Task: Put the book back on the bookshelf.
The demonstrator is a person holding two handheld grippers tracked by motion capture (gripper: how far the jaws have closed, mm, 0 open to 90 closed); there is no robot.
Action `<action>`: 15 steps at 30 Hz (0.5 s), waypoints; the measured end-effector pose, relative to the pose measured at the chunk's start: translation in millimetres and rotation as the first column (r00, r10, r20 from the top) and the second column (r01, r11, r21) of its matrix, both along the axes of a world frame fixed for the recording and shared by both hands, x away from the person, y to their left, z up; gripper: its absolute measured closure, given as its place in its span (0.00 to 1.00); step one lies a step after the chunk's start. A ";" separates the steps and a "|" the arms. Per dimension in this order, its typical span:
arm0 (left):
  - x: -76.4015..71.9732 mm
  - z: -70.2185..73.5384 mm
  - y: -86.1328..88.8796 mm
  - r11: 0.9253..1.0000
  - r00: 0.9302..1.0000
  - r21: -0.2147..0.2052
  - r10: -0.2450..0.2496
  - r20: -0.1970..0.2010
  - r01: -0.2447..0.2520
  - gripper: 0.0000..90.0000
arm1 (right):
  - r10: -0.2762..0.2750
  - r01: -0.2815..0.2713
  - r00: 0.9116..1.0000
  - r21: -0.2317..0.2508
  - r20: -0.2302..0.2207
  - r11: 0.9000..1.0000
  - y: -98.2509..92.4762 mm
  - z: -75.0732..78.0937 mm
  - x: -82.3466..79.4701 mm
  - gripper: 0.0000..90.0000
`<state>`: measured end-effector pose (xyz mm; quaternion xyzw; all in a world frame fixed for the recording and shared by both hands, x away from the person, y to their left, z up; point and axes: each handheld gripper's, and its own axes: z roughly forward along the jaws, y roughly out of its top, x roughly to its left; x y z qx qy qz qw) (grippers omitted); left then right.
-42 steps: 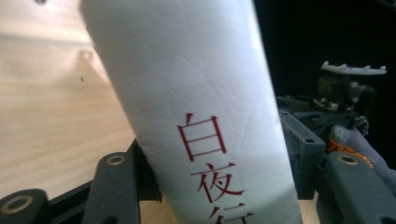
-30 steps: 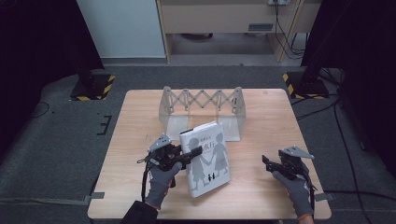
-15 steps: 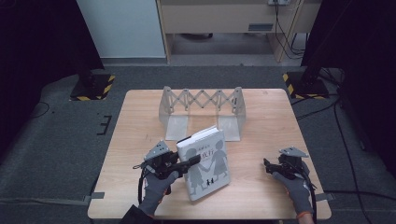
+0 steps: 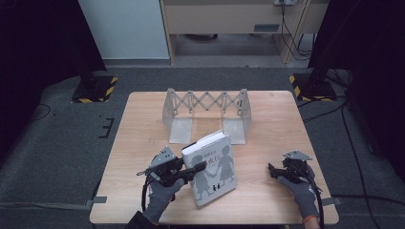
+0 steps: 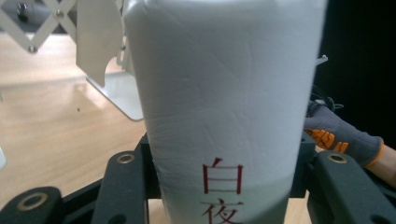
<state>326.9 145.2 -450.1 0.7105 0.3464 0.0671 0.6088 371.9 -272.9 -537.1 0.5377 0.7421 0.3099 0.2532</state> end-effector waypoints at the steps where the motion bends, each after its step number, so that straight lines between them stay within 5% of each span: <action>1: 0.7 2.8 -4.2 1.000 1.000 0.013 0.009 0.018 -0.010 0.54 | -0.004 0.004 1.000 0.002 0.000 1.000 -0.2 0.0 0.2 0.13; 11: 10.5 10.4 -1.6 0.994 0.992 0.039 0.095 0.080 -0.098 0.55 | 0.000 0.000 1.000 0.000 0.002 1.000 -0.5 -0.3 0.5 0.13; 15: 11.5 6.1 5.1 0.996 0.994 0.017 0.088 0.065 -0.090 0.55 | 0.000 0.000 1.000 0.004 -0.002 1.000 1.0 -0.5 0.1 0.13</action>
